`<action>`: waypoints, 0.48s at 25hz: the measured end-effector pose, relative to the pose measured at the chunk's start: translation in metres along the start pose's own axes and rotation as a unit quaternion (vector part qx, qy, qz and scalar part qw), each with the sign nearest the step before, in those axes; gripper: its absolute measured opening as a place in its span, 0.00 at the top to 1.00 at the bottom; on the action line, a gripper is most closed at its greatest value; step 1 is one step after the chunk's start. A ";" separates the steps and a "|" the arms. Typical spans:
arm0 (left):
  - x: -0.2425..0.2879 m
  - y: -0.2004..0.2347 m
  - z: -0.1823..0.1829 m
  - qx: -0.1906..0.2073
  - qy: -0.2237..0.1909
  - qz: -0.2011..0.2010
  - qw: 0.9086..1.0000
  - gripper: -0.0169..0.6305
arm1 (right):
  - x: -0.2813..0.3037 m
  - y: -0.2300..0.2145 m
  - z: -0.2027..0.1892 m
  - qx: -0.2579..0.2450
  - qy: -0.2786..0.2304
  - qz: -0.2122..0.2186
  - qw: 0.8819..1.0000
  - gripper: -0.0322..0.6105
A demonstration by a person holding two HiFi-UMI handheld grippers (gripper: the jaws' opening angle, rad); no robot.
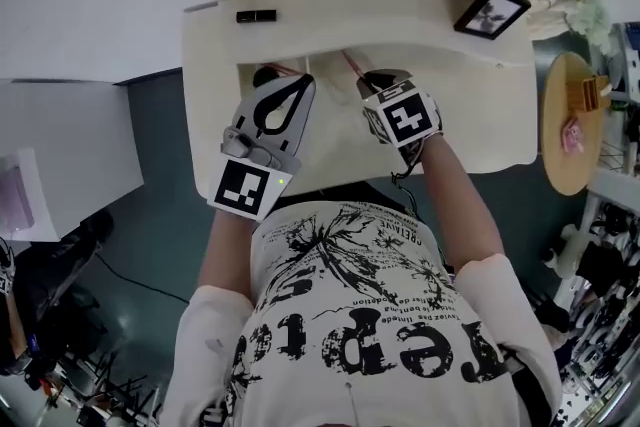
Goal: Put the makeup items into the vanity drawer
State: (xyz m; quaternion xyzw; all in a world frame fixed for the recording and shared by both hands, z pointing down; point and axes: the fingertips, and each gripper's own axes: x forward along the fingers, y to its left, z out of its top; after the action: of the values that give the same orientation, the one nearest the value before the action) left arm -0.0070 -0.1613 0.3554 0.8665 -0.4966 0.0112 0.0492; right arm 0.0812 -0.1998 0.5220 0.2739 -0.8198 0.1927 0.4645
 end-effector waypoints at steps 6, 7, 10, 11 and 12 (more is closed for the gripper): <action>-0.026 0.008 0.008 0.007 -0.006 0.038 0.999 0.95 | -0.008 0.032 0.029 -0.070 -0.024 0.027 0.997 0.85; -0.032 0.010 0.008 0.008 -0.005 0.046 0.999 0.95 | -0.006 0.039 0.034 -0.081 -0.026 0.035 0.996 0.85; -0.049 0.017 0.006 0.012 -0.003 0.066 0.998 0.95 | 0.000 0.060 0.044 -0.110 -0.030 0.056 0.992 0.85; -0.054 0.019 0.006 0.012 -0.001 0.073 0.997 0.95 | 0.003 0.067 0.047 -0.121 -0.030 0.061 0.990 0.85; -0.060 0.022 0.005 0.012 0.000 0.081 0.997 0.95 | 0.007 0.074 0.051 -0.133 -0.030 0.067 0.988 0.85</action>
State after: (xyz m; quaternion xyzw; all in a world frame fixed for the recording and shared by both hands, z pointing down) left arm -0.0562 -0.1209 0.3478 0.8237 -0.5653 0.0209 0.0380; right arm -0.0012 -0.1733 0.4980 0.1604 -0.8680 0.1045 0.4582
